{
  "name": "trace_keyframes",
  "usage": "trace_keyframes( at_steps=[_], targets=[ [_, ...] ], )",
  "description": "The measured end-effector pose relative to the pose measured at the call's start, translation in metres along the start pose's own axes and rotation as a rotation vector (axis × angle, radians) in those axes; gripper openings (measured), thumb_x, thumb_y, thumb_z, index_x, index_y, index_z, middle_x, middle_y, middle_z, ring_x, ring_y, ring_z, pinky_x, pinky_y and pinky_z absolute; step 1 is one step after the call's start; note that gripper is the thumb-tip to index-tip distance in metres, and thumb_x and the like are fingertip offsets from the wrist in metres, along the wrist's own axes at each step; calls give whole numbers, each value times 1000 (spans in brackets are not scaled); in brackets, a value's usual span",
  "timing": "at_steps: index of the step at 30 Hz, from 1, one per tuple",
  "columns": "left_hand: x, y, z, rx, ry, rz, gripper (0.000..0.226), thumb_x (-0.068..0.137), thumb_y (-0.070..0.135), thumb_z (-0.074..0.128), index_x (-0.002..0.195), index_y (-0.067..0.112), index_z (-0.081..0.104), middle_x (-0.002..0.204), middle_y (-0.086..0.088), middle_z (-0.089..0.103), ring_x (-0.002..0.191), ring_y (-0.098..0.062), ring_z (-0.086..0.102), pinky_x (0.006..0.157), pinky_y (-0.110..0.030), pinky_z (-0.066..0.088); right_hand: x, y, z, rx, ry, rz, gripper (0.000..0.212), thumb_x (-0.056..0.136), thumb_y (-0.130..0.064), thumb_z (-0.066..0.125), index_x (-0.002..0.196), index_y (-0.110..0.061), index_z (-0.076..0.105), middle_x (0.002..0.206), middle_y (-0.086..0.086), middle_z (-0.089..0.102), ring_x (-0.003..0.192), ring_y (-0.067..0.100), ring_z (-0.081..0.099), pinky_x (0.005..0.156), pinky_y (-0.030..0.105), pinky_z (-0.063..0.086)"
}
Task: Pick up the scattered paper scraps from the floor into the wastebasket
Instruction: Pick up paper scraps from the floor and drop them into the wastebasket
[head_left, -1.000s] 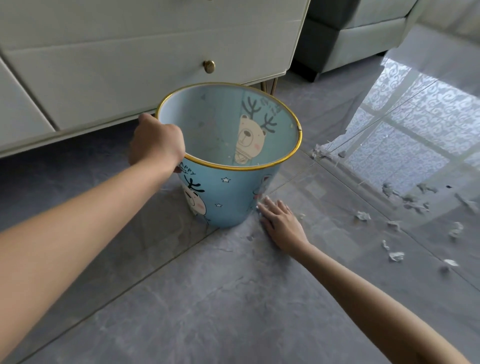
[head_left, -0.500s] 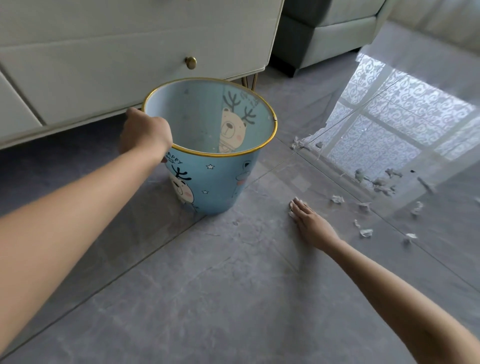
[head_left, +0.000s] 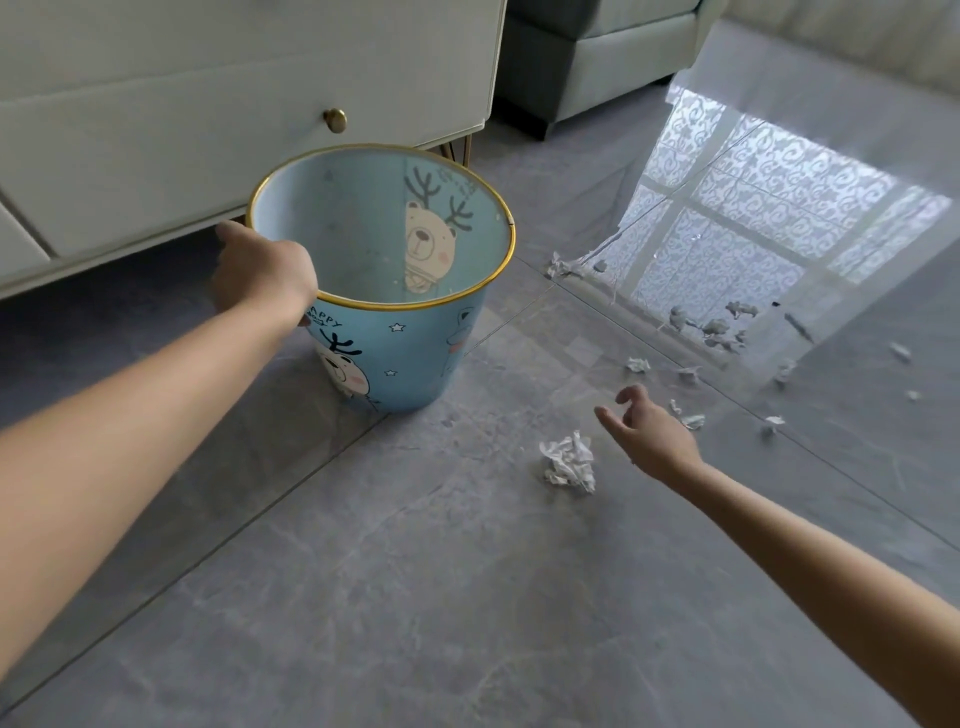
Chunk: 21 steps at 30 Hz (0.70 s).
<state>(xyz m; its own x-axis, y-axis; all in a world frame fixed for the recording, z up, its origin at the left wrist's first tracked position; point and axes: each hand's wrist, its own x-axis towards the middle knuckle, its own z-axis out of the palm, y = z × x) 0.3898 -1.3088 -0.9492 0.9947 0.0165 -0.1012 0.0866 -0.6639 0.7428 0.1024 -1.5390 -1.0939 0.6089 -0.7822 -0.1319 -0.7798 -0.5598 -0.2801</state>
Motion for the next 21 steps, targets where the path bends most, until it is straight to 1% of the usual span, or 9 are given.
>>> trace_keyframes(
  at_steps=[3,7,9,10,12,14,15,17,21],
  targets=[
    [-5,4,1,-13,-18,0,43,90,8,34,133,4,37,138,-15,48,121,-40,50,79,-50,57,-9,-10,13,-416,-102,-59,85,73,-82,34,122,-13,34,88,9,69,79,26,67,56,31,38],
    [-8,7,5,-43,-40,-1,43,91,8,35,133,4,37,138,-15,48,119,-39,52,74,-46,58,-15,-27,42,-611,-111,-206,81,75,-81,32,114,-11,42,90,8,69,80,25,68,50,28,32],
    [-9,8,7,-39,-48,6,43,91,8,34,134,3,37,139,-17,48,123,-38,49,70,-41,55,-12,-29,49,-610,-65,-297,61,83,-68,43,105,-11,51,80,6,69,69,25,69,46,24,32],
    [-9,8,8,-31,-51,15,43,91,8,34,134,3,36,139,-17,47,124,-38,48,69,-39,52,-10,-28,53,-639,-62,-325,48,79,-57,61,94,-12,59,66,5,67,53,23,66,44,20,36],
    [-9,9,9,-21,-52,23,43,92,8,33,134,3,36,140,-17,47,126,-38,46,68,-37,48,-7,-27,55,-615,-57,-322,35,49,-28,90,64,-14,62,38,2,54,27,19,52,35,19,39],
    [-8,9,9,-24,-55,20,43,92,8,33,135,3,36,140,-17,47,126,-37,47,67,-37,47,-7,-31,49,-627,-93,-272,22,61,-15,81,70,-12,61,49,7,62,41,25,62,40,26,46],
    [-7,9,9,-26,-56,22,43,92,8,34,135,2,36,140,-17,47,125,-38,47,67,-37,49,-4,-33,47,-555,-89,-271,7,79,-13,64,85,-9,61,69,12,69,63,30,69,52,31,50],
    [-5,9,10,-30,-61,22,43,91,8,34,134,2,36,139,-17,47,123,-39,49,68,-40,53,7,-25,44,-349,-52,-160,25,94,-9,35,102,-5,59,97,18,68,91,36,65,72,36,49],
    [-3,7,11,-35,-70,30,43,90,8,34,132,2,36,136,-20,48,118,-41,51,77,-49,58,23,-33,8,199,229,-11,47,101,-26,25,74,-1,54,77,28,61,71,37,59,61,34,36]
  ],
)
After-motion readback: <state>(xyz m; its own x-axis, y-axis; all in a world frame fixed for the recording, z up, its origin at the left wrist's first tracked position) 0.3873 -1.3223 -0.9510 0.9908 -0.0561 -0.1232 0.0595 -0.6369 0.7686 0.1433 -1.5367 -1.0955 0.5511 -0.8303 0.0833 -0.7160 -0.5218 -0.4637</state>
